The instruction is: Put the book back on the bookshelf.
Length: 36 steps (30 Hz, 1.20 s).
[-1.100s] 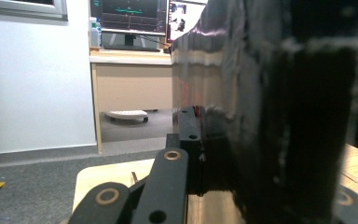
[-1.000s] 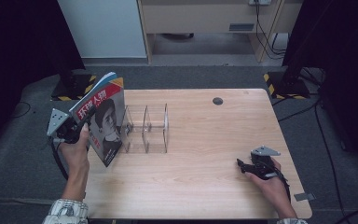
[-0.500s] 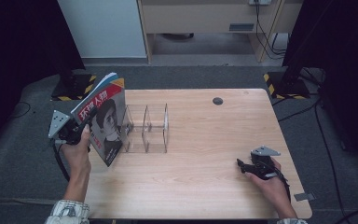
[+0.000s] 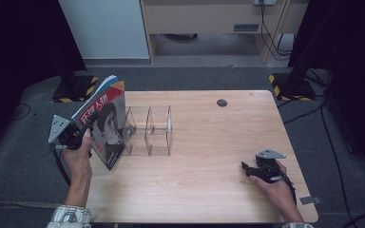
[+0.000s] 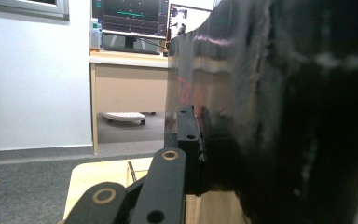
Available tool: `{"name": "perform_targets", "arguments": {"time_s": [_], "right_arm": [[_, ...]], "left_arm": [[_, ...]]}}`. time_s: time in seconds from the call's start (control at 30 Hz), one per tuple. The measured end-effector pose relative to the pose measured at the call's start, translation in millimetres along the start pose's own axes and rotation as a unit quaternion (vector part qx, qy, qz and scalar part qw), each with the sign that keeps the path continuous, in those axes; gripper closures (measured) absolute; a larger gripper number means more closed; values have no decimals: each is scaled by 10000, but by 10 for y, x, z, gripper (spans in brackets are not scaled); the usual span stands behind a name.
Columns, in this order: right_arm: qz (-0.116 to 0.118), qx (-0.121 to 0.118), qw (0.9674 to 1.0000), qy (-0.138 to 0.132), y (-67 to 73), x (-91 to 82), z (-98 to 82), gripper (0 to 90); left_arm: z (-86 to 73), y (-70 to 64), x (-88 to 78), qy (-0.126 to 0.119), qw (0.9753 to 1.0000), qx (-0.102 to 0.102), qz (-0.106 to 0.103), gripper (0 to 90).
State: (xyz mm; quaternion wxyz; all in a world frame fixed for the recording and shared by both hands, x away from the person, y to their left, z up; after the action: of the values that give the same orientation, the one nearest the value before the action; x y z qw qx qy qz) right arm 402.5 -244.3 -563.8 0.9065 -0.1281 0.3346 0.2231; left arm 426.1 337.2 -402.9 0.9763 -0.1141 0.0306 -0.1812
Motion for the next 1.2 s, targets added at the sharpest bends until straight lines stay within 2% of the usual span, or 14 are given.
{"name": "perform_targets", "arguments": {"time_s": [0.33, 0.73, 1.2], "right_arm": [[13, -20, 10000, 4, 0, -2, -1, 316], [26, -43, 10000, -1, 0, -2, -2, 315], [29, -46, 10000, -4, 1, -1, -1, 312]], "left_arm": [[-47, 20, -9, 61, 9999, -19, 111, 840], [-62, 64, -28, 87, 9997, -139, 199, 825], [-65, 69, -30, 122, 9992, -202, 313, 728]]}}
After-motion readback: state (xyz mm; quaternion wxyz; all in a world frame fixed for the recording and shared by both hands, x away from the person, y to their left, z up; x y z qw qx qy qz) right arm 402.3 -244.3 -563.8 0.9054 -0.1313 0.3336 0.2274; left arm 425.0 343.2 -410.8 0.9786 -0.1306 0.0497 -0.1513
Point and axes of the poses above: each handheld gripper's, and its own axes: x roughly forward along the jaws, z roughly out of its top, y roughly to its left, the point moved 4 cm from there along x, roughly forward along the jaws, and after that the axes turned 7 degrees about -x, right-handed, at the moved point
